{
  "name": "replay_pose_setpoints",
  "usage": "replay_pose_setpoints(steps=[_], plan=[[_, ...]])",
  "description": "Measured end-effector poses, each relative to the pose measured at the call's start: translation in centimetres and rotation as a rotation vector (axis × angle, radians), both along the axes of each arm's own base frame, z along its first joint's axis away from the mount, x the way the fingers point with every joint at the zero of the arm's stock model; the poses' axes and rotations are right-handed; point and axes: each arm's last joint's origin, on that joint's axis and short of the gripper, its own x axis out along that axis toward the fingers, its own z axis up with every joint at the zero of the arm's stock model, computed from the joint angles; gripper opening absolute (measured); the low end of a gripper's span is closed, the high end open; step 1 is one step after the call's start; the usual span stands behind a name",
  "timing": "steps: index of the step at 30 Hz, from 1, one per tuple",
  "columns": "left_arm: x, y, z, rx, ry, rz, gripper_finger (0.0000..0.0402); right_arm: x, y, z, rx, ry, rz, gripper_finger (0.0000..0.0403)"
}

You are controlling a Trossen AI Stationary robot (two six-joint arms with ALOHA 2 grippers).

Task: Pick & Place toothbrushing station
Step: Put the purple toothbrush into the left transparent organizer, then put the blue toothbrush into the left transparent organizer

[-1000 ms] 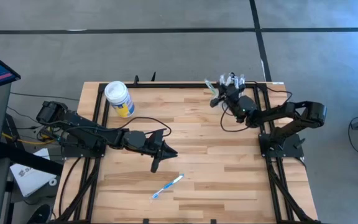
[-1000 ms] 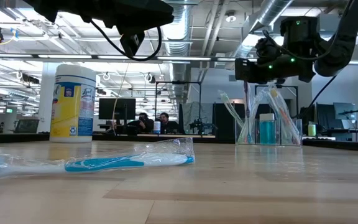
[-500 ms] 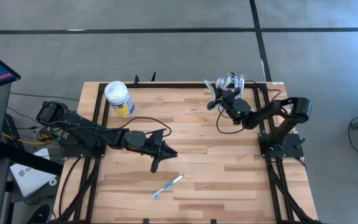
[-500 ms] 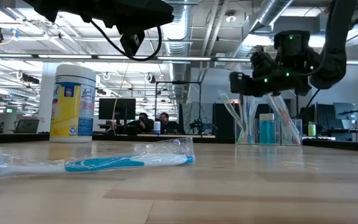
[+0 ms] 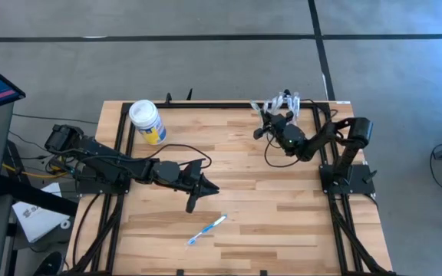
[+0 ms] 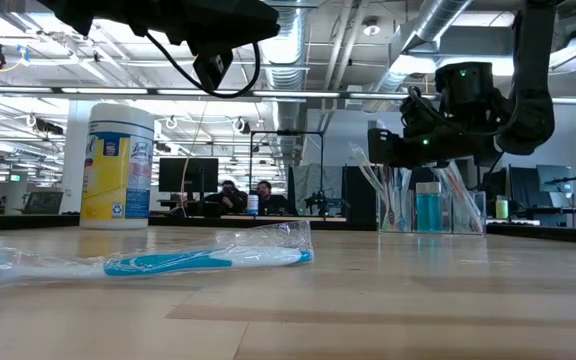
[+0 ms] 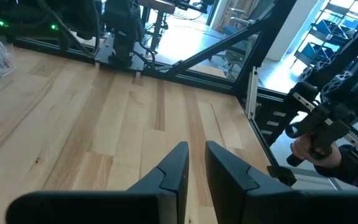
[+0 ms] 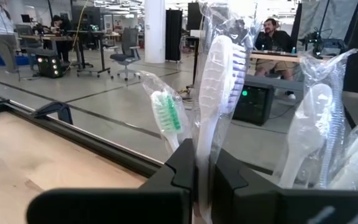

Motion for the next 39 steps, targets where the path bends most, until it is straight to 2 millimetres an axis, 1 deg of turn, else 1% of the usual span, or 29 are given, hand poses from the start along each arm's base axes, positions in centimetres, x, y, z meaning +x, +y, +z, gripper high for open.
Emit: replay_pose_setpoints(steps=[9,20,24,28,33,39], plan=[[0.0,0.0,0.0,0.001,0.000,0.004,0.0049,0.0,0.0,-0.1,0.005,0.010,0.001,0.0040],[0.0,0.0,0.0,0.001,0.000,0.003,0.0049,0.0,0.0,-0.3,0.031,0.002,0.000,0.0050],[0.0,0.0,0.0,0.001,0.000,0.003,0.0049,0.0,0.0,-0.3,0.031,0.002,0.000,0.0065],[0.0,0.0,0.0,0.001,0.001,0.003,0.0049,0.0,0.0,-0.3,0.024,0.002,0.000,0.0089],[0.0,0.0,0.0,0.001,0.001,0.002,0.0049,-0.1,0.0,0.4,0.005,-0.002,-0.001,0.0124],[0.0,0.0,0.0,0.000,0.001,-0.002,0.0049,-0.4,0.4,2.4,-0.037,0.000,0.003,0.0147]])
